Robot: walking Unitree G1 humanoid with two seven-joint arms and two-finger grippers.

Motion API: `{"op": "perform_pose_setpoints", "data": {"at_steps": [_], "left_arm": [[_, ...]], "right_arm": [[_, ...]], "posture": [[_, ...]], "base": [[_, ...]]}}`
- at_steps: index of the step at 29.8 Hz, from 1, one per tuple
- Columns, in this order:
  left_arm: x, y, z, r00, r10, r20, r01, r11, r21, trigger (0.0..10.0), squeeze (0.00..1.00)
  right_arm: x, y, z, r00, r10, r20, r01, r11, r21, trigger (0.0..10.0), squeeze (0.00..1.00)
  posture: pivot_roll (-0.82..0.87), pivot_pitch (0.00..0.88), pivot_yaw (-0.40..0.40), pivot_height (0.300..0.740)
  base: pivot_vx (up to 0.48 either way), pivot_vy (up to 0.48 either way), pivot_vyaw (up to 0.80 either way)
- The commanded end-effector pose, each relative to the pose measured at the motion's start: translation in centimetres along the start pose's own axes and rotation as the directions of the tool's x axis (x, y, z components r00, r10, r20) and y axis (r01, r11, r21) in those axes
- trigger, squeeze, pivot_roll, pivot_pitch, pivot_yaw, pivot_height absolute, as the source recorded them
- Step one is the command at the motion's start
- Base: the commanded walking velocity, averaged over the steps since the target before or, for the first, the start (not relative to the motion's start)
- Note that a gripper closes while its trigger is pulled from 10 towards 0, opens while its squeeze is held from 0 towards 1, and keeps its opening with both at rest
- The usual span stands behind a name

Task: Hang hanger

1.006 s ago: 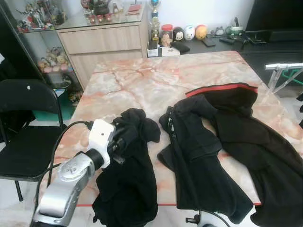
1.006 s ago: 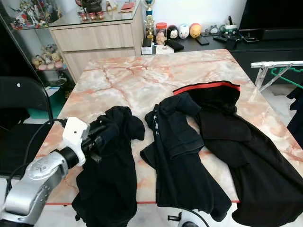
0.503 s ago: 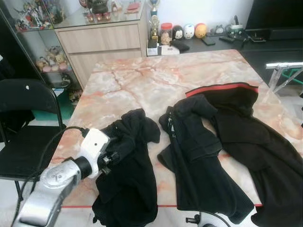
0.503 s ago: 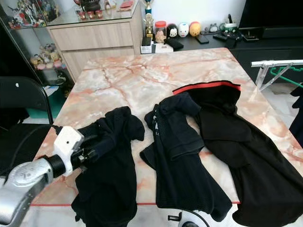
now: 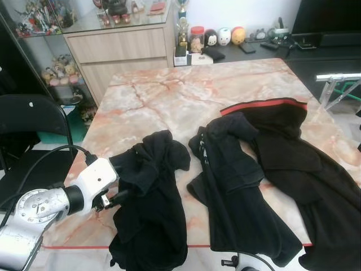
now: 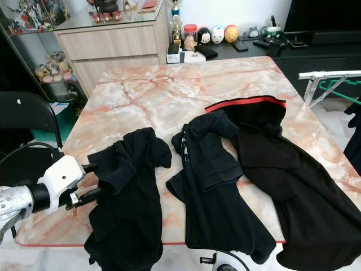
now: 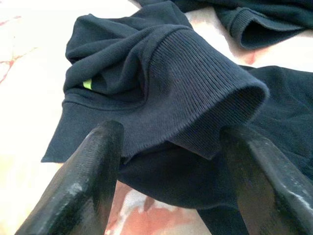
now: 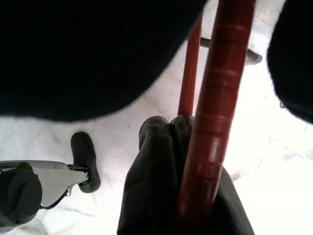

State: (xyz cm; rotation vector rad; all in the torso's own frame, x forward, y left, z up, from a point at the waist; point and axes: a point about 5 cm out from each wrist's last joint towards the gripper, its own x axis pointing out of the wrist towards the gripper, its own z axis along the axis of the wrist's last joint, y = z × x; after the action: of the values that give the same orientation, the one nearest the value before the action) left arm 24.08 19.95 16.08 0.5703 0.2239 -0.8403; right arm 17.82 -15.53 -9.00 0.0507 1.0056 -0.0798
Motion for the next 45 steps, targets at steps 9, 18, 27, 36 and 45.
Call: {"op": "perform_pose_setpoints", "data": {"at_steps": [9,18,27,36,45], "left_arm": [[-3.4,2.8,0.2,0.957,0.244,0.155,-0.202,0.949,-0.242,10.0,0.0],[-3.3,0.8,0.7,0.889,0.315,0.332,-0.117,0.858,-0.5,10.0,0.0],[2.5,0.1,-1.6,0.72,0.685,0.111,-0.429,0.565,-0.705,10.0,0.0],[3.7,-0.4,-0.2,0.728,0.667,0.161,-0.379,0.587,-0.716,10.0,0.0],[4.4,-0.8,0.1,0.744,0.64,0.191,-0.355,0.622,-0.698,10.0,0.0]], "right_arm": [[0.0,0.1,0.5,1.0,0.003,0.019,-0.003,1.0,0.001,10.0,0.0],[0.1,-0.2,0.6,1.0,0.002,0.021,-0.002,1.0,-0.012,10.0,0.0],[0.0,-0.2,0.7,0.999,0.008,0.042,-0.008,1.0,0.002,10.0,0.0],[0.0,-0.3,0.6,0.999,0.003,0.042,-0.003,1.0,0.001,10.0,0.0],[0.0,-0.1,0.5,0.999,0.008,0.041,-0.008,1.0,0.005,10.0,0.0]], "posture": [[0.07,0.017,0.073,0.74],[0.07,0.025,0.055,0.74],[0.03,0.029,0.048,0.74],[0.03,0.038,0.048,0.74],[0.03,0.035,0.056,0.74]], "base": [[0.0,0.0,0.0],[0.0,0.0,0.0],[0.0,0.0,0.0],[-0.157,0.0,0.0],[-0.379,0.0,0.0]]}}
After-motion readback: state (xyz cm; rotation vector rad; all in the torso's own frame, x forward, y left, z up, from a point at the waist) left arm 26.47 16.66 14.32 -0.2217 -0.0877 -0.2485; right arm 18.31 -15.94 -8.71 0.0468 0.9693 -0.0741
